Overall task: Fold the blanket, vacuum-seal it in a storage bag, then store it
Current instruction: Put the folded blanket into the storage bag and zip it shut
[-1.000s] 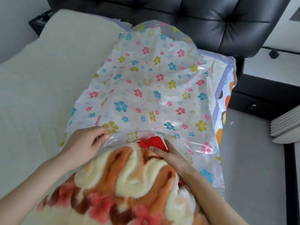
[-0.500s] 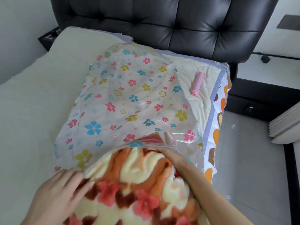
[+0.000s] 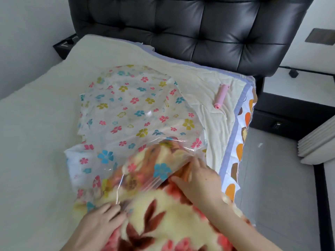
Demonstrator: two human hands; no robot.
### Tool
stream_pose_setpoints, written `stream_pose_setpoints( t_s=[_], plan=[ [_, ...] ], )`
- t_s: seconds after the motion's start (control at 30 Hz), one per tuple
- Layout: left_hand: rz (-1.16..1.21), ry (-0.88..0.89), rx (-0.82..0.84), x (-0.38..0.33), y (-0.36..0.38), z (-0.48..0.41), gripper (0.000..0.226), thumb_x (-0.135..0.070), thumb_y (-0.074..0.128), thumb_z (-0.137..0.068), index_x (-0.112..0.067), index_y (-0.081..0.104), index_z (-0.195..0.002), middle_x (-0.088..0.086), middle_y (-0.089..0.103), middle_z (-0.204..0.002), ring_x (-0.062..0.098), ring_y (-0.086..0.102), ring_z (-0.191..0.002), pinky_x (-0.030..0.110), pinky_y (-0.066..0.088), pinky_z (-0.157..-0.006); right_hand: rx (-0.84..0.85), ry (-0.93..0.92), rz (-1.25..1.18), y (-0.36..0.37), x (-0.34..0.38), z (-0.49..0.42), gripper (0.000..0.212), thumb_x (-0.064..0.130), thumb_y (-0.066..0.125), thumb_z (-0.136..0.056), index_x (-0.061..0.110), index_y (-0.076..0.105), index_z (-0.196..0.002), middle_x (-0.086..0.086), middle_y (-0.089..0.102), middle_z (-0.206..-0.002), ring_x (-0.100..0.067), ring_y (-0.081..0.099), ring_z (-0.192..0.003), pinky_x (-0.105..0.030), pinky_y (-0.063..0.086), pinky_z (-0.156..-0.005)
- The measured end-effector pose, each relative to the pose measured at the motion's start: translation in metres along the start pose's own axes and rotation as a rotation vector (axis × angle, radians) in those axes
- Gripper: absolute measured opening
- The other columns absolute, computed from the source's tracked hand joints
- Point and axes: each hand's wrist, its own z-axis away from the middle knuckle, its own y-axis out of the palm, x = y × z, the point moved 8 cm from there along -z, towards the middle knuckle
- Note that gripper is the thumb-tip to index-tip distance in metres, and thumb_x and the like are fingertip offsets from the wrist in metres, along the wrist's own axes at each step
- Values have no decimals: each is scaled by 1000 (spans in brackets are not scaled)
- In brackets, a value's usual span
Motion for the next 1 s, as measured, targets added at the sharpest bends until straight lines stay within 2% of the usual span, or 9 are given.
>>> stream_pose_setpoints(
  t_s=[0.1,0.2,0.27,0.33,0.5,0.6,0.77,0.9,1.0],
  plan=[
    [-79,28,-1,-13,12,-3,43,-10,36,-61,-20,49,-101,-3,61,-74,17,47,-72,25,45,-54,-99,-301,232,12,38,-9,77,55,81,-53,22,60,-119,-14,60,-79,-30,58,-59,-35,45,-57],
    [-116,-56,-52,1,13,5,47,-11,33,-62,-18,52,-104,1,61,-84,19,48,-77,27,46,-63,-24,-397,494,27,47,-18,42,35,84,-49,15,70,-83,-9,56,-71,-25,51,-50,-33,39,-53],
    [-70,-186,-124,23,10,16,40,-9,37,-66,-14,60,-99,4,58,-87,20,44,-81,28,40,-75,-42,-556,544,27,56,-12,22,4,69,-38,13,64,-58,-7,51,-61,-23,47,-46,-32,39,-49],
    [-19,-308,-174,45,6,28,30,-9,42,-72,-12,60,-95,7,58,-89,23,46,-84,31,39,-81,-30,-694,526,26,65,-6,21,-3,49,-36,11,58,-49,-7,48,-56,-23,44,-44,-32,43,-48],
    [39,-628,-203,101,20,68,33,-16,50,-75,-1,62,-102,15,57,-99,35,54,-92,40,39,-91,0,-860,570,36,65,7,27,-3,40,-49,11,63,-55,-6,50,-59,-24,46,-47,-38,47,-54],
    [222,-888,-143,135,44,86,41,2,73,-67,3,62,-106,18,59,-104,39,57,-96,46,47,-85,-21,-912,657,39,63,27,20,0,57,-47,8,68,-61,-11,57,-65,-28,55,-57,-40,42,-65],
    [258,-943,-125,146,56,80,32,13,68,-61,2,62,-91,20,59,-91,40,59,-82,44,52,-63,31,-799,416,45,50,24,7,5,70,-61,4,66,-66,-13,62,-69,-29,60,-66,-42,39,-71],
    [259,-1019,-160,153,66,101,26,16,65,-61,3,60,-83,22,56,-81,38,59,-71,41,50,-58,-11,-923,641,37,79,30,13,0,57,-43,7,62,-53,-12,56,-60,-25,49,-50,-38,32,-61],
    [301,-964,-176,149,72,115,24,16,68,-64,2,63,-83,19,60,-83,36,62,-68,38,52,-59,-162,-961,606,36,118,43,45,4,58,-46,6,60,-91,-13,61,-80,-28,52,-60,-36,31,-62]
  ],
)
